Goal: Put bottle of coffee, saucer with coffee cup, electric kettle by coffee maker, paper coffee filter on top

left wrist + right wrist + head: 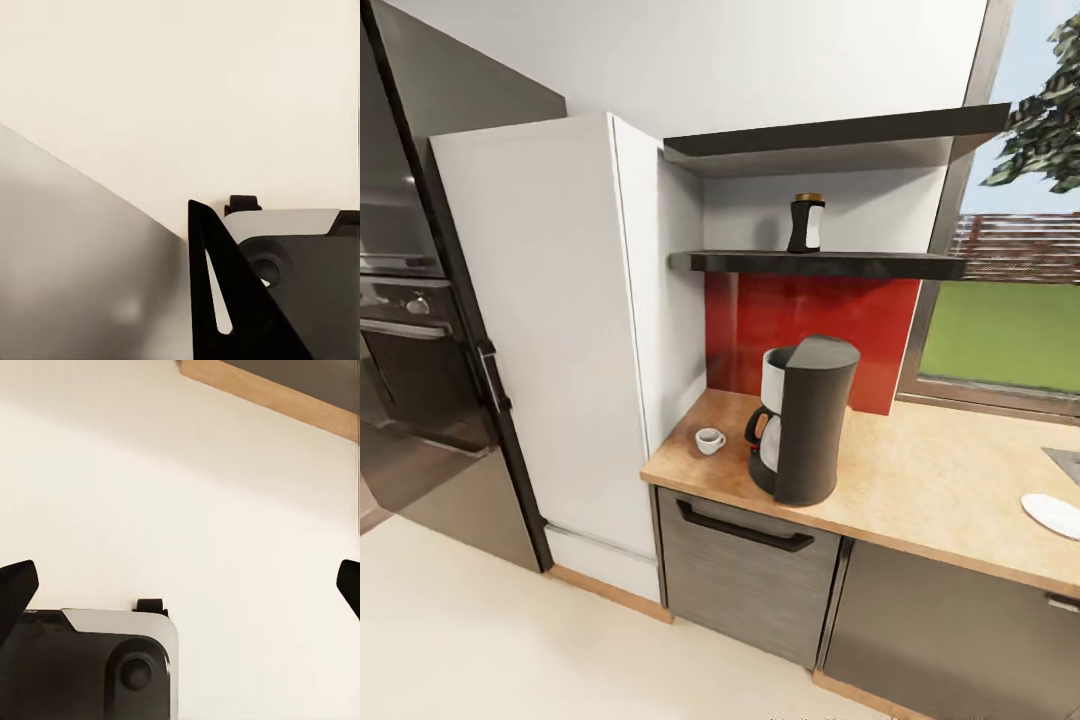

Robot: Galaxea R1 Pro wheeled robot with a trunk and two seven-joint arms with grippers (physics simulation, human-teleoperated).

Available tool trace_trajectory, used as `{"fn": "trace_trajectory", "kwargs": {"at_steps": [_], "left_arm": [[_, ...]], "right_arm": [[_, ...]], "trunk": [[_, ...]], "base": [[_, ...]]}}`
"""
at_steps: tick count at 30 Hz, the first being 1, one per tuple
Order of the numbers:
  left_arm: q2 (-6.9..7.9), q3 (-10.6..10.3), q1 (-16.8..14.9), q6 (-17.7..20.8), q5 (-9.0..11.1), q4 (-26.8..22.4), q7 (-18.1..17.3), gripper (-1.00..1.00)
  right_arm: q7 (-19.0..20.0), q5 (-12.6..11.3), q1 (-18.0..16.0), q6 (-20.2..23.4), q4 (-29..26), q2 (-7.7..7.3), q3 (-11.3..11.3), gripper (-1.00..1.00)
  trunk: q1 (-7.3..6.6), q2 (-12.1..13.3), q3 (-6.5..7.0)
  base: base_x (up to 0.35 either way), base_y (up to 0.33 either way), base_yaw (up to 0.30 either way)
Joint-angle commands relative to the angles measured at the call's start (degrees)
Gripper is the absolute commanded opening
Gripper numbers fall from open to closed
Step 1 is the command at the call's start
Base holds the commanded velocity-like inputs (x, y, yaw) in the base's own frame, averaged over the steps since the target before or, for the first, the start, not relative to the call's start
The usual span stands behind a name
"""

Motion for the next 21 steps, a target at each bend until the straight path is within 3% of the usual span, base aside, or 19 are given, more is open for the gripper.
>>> {"fn": "trace_trajectory", "kwargs": {"at_steps": [1, 16, 21], "left_arm": [[0.0, -0.12, -0.01, -0.2, -0.16, 0.05, 0.27, -1.0], [0.14, -0.57, -0.01, 0.41, -0.79, 0.41, 0.16, -1.0], [0.28, -0.71, 0.3, 0.69, -0.86, 0.63, 0.13, -1.0]], "right_arm": [[0.03, 0.6, -0.04, -0.24, 0.09, 0.04, -0.38, 1.0], [0.07, 0.6, -0.04, -0.1, 0.39, 0.25, -0.39, 1.0], [-0.07, 0.68, -0.04, -0.05, 6.97, -0.01, -0.38, 1.0]], "trunk": [[0.02, -0.03, -0.02], [0.02, -0.03, -0.02], [0.02, -0.03, -0.02]], "base": [[0.0, 0.0, -0.255], [0.0, 0.0, -0.258], [0.0, 0.0, -0.264]]}}
